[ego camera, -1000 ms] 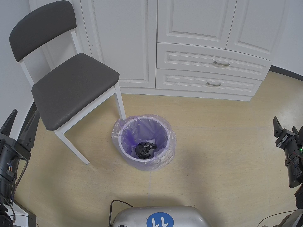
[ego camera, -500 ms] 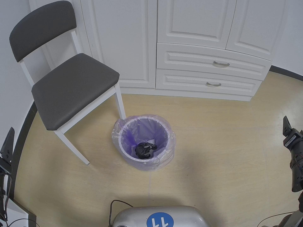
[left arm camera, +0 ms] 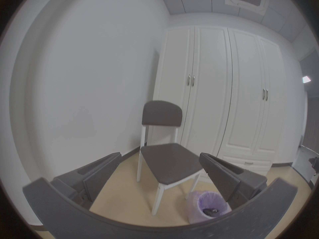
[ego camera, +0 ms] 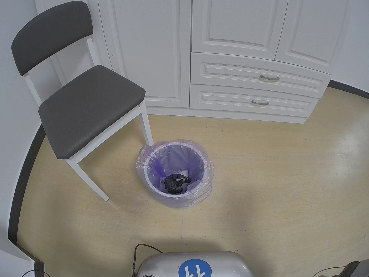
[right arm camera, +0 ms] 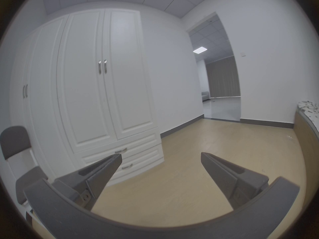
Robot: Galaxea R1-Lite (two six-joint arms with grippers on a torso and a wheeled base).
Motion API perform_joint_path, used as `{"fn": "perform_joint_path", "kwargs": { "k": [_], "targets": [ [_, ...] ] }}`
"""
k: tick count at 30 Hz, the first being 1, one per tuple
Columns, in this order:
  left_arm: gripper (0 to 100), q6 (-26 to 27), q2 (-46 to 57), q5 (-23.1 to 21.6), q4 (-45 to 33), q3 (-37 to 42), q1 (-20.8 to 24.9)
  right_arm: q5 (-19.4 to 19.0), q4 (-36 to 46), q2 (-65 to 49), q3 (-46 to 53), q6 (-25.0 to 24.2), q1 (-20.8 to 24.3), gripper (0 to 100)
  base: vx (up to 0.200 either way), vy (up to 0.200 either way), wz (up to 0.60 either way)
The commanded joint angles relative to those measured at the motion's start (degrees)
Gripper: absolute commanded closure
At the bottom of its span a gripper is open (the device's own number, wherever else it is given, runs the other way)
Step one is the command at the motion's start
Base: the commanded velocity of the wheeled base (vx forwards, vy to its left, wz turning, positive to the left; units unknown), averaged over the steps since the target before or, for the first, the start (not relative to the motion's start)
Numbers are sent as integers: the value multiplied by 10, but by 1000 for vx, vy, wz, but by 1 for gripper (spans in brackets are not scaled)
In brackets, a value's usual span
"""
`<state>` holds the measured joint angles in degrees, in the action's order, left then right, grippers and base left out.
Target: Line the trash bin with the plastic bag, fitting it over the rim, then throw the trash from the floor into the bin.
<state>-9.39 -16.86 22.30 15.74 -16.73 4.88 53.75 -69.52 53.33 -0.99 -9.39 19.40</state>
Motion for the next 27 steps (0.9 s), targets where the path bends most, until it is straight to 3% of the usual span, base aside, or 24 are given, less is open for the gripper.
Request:
{"fn": "perform_joint_path", "kwargs": {
  "k": [1,5,8,14,17,19,25,27],
  "targets": [
    [0,-1,91,2,-43,-44,-17,1,22,-118,9,10,-66,0,0,0,0],
    [0,0,116,2,-77,-49,-20,-1,47,-172,9,28,-100,0,0,0,0],
    [0,0,147,0,-122,-46,-43,-7,117,-249,9,35,-132,0,0,0,0],
    [0,0,169,1,-149,-45,-48,-23,217,-339,9,31,-157,0,0,0,0],
    [0,2,169,3,-149,-51,-48,-61,265,-396,9,32,-183,0,0,0,0],
    [0,3,169,3,-149,-52,-48,-67,274,-405,8,33,-185,0,0,0,0],
    [0,6,169,3,-150,-57,-48,-148,417,-533,1,38,-191,0,0,0,0],
    [0,8,169,0,-150,-52,-48,-167,432,-533,2,37,-194,0,0,0,0]
  ]
}}
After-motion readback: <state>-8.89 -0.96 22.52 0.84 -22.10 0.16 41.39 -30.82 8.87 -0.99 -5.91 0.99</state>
